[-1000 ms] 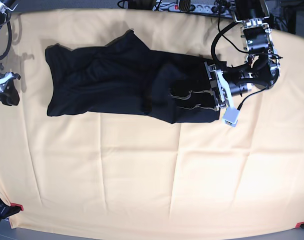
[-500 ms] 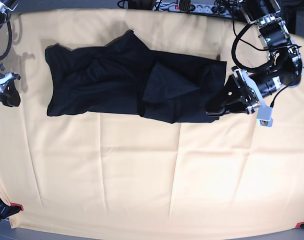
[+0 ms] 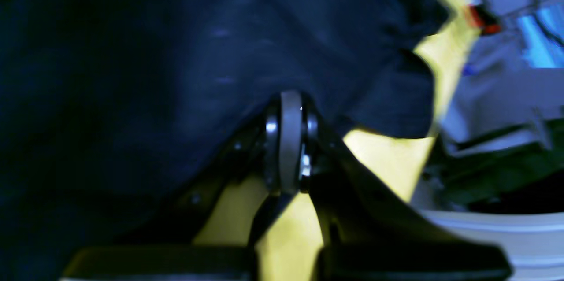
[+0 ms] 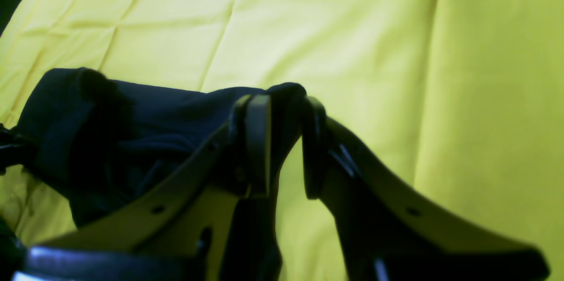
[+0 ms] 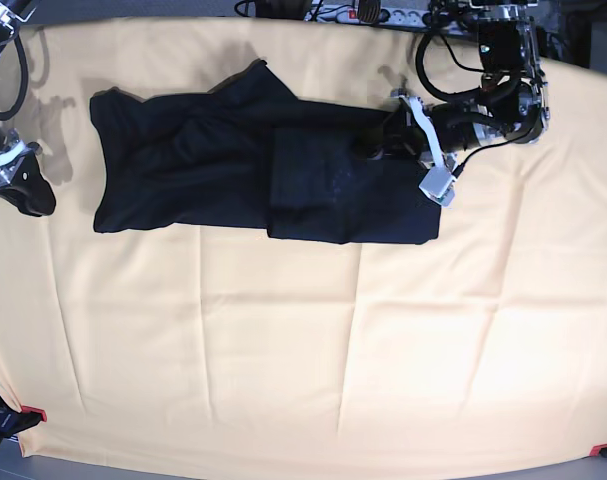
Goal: Fold the T-shirt properly
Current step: 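Grasp the strip end with the left gripper and fold it toward the middle, then press the folded end flat with the left gripper and release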
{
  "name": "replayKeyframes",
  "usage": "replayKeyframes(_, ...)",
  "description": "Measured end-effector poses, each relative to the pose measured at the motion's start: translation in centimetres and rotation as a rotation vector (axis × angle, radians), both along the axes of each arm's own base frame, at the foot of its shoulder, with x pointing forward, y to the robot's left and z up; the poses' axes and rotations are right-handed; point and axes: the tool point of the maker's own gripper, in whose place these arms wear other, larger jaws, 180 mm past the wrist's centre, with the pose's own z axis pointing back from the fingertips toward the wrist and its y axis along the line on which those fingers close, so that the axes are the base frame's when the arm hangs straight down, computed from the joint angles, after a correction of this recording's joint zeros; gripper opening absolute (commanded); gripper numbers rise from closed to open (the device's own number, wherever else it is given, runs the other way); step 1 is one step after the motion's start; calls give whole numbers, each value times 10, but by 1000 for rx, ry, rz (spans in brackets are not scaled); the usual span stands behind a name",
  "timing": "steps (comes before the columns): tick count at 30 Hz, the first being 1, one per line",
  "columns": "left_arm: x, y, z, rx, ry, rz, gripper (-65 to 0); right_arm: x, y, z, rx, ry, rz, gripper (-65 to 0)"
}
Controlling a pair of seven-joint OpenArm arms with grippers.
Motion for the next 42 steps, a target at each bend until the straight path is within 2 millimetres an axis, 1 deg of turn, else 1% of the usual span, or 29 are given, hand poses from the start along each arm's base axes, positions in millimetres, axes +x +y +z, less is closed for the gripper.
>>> replayKeyframes(2,-4,-12,17,-115,-4,-26,-650,0,0,0,0,0,0,-493)
replayKeyframes(4,-11,-21,28,-184,5,-72,-650,0,0,0,0,0,0,-493)
replayKeyframes(6,-20,-26,29,-193,11,-124,-650,0,0,0,0,0,0,-493)
replayKeyframes(8,-26,-29,24,-171,27,-155,-650,0,0,0,0,0,0,-493)
replayKeyframes(11,-27,-28,23,-162,29,-161,-650,0,0,0,0,0,0,-493)
replayKeyframes(13,-26,-21,25,-154,22,-163,-650,0,0,0,0,0,0,-493)
replayKeyframes(15,-20,-11,34,-153,-10,-153,-650,0,0,0,0,1,0,-493)
replayKeyframes(19,-1,18,55,-106,-104,-101,-650,0,0,0,0,0,0,-493)
replayKeyframes(22,8,41,61,-58,-140,-49,-650,0,0,0,0,0,0,-493)
replayKeyframes(24,18,56,68,-39,-171,-3,-650,0,0,0,0,0,0,-493)
replayKeyframes(27,27,66,77,-38,-208,36,-650,0,0,0,0,0,0,-493)
replayKeyframes(29,27,67,73,-16,-201,41,-650,0,0,0,0,0,0,-493)
replayKeyframes(31,31,72,58,60,-173,69,-650,0,0,0,0,0,0,-493)
replayKeyframes(32,33,71,56,71,-166,77,-650,0,0,0,0,0,0,-493)
replayKeyframes(35,32,59,46,101,-147,39,-650,0,0,0,0,0,0,-493)
replayKeyframes(38,27,40,40,99,-135,-30,-650,0,0,0,0,0,0,-493)
replayKeyframes(42,23,29,14,244,-109,-111,-650,0,2,-1,8,0,-2,-493)
